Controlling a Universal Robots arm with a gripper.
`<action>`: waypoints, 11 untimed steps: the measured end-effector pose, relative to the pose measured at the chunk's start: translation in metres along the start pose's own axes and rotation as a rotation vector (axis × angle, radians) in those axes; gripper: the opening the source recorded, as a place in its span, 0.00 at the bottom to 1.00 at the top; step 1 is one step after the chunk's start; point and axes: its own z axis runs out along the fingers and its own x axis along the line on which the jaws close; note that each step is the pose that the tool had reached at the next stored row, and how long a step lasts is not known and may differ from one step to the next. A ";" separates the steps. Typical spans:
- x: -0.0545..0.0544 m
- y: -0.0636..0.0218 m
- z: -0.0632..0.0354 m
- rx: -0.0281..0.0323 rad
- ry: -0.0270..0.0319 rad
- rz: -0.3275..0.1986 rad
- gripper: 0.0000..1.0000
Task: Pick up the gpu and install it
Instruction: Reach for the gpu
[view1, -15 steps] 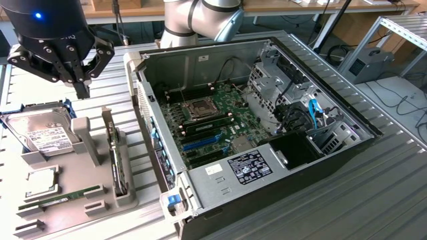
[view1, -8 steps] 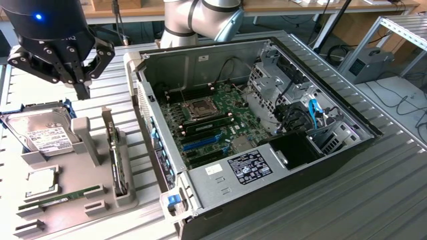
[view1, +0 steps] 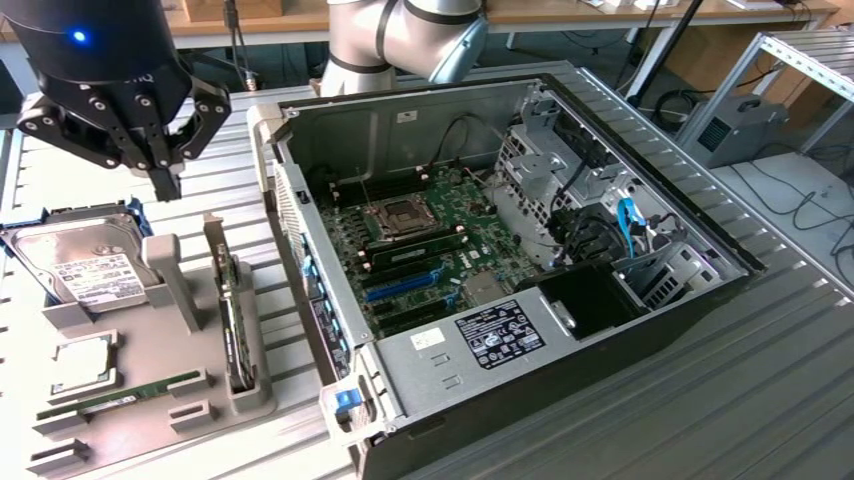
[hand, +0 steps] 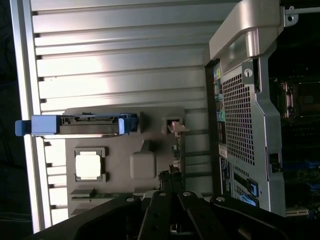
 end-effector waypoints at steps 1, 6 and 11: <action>0.000 -0.0002 0.0001 0.0000 0.0000 0.000 0.11; -0.001 -0.0010 0.0008 0.0000 0.0000 0.000 0.11; -0.001 -0.0017 0.0015 0.0000 0.0000 0.000 0.11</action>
